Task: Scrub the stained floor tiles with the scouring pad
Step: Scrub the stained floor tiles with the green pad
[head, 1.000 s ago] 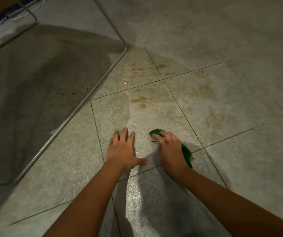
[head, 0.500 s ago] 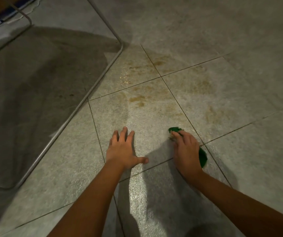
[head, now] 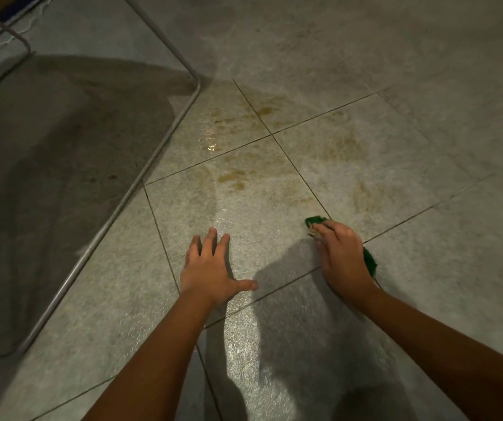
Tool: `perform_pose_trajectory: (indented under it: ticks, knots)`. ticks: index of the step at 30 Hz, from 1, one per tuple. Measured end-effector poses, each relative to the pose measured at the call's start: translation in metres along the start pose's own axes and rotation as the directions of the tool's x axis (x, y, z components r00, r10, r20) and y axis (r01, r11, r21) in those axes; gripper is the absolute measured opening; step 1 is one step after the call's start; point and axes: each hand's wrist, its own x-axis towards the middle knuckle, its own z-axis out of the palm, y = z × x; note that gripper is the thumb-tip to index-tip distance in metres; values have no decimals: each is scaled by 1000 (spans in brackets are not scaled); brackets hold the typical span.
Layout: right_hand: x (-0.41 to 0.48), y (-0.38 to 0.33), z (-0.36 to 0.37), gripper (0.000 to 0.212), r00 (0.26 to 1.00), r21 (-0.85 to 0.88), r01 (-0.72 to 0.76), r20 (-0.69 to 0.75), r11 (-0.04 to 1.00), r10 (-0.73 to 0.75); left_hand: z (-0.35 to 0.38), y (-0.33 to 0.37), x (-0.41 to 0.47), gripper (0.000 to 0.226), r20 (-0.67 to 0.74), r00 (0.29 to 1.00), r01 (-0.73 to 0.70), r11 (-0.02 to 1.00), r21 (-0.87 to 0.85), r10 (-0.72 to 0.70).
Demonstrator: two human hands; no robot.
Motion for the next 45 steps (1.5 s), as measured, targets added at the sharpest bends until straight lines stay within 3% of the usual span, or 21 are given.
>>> perform_pose_trajectory:
  ticks: [2,6,9,18,22,26,28,33,38,45]
  knots:
    - [-7,11,-7,29,1000,-9,-7,12,1000,7,1,-1,0,116,-2,1000,-2,1000,-7,2]
    - [-2,13,-7,30,971,-39,-226,-93,973,222,3,-2,1,117,-13,1000,-8,1000,-4,8]
    - [10,-3,6,33,946,-66,-302,-143,951,290,4,-3,2,117,-16,1000,-14,1000,3,14]
    - [-13,-6,2,33,999,23,-37,28,999,36,4,-3,1,116,-16,1000,-22,1000,18,23]
    - [-27,20,-16,31,995,1,-89,-38,996,89,4,-4,1,116,-16,1000,-21,1000,11,21]
    - [-6,16,-10,31,952,-29,-289,-109,957,285,4,-4,2,117,-14,1000,-19,1000,12,19]
    - [9,2,0,33,943,-57,-314,-136,948,305,4,-4,2,117,-10,1000,-15,1000,7,15]
    - [20,-24,15,30,986,-38,-156,-60,987,154,4,-3,2,116,-6,1000,-9,1000,7,9]
    - [-9,8,-10,38,998,-14,35,52,999,-34,5,-4,2,116,-13,1000,-12,1000,10,12]
    - [-13,38,-24,31,963,-50,-251,-119,967,243,4,-4,2,117,-12,1000,-14,1000,12,14]
